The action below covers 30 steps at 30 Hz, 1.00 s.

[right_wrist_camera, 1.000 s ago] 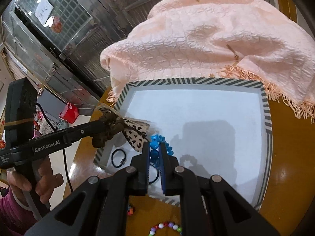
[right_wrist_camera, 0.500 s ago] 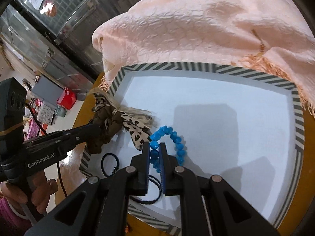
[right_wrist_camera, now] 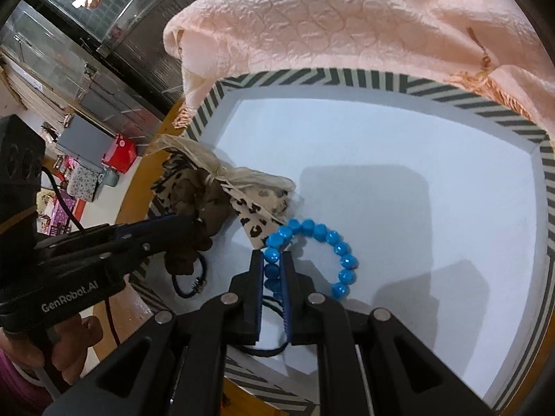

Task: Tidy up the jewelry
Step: 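Carry scrunchie and blue bracelet into the tray and open both tools, then withdraw both tools from the tray toward the remaining jewelry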

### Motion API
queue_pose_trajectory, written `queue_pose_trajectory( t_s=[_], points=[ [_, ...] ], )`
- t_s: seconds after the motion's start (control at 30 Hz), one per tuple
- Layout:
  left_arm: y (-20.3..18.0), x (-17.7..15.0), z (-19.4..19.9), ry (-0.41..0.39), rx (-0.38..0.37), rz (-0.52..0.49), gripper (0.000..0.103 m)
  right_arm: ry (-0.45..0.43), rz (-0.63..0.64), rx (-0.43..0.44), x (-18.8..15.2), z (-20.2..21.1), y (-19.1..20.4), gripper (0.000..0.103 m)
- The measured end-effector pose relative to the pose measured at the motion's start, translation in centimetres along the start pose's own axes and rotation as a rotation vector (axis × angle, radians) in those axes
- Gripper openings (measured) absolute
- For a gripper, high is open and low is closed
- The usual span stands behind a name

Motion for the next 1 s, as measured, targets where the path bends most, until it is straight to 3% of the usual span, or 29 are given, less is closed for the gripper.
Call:
queue_pose_trajectory(
  t_s=[0.1, 0.33, 0.6, 0.8, 1.0],
  points=[
    [0.2, 0.0, 0.2, -0.008, 0.009, 0.012, 0.019, -0.009, -0.029, 0.004, -0.1, 0.4, -0.6, 0.02],
    [0.1, 0.3, 1.1, -0.032, 0.02, -0.001, 0.031, -0.044, -0.026, -0.012, -0.2, 2.2, -0.7, 0.022],
    [-0.7, 0.1, 3.0, -0.079, 0.041, -0.035, 0.032, -0.097, -0.045, -0.033, -0.7, 4.6, -0.9, 0.025],
    [-1.3, -0.4, 4.9, -0.114, 0.055, -0.066, 0.032, -0.145, -0.041, -0.037, -1.3, 6.6, 0.0, 0.045],
    [-1.7, -1.6, 7.0, -0.145, 0.079, -0.106, 0.032, -0.175, -0.041, -0.034, -2.1, 8.5, 1.0, 0.049]
  ],
)
Point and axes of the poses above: each gripper's, at about its wrist camera, not at the fingertips, and z roughly against the way its jaws point, y to its left, x to its top, the point moved 5 cm from there along -z, roughly the way its jaws point, and after that the axes turned 8 degrees about -y, right-handed, at the moved point
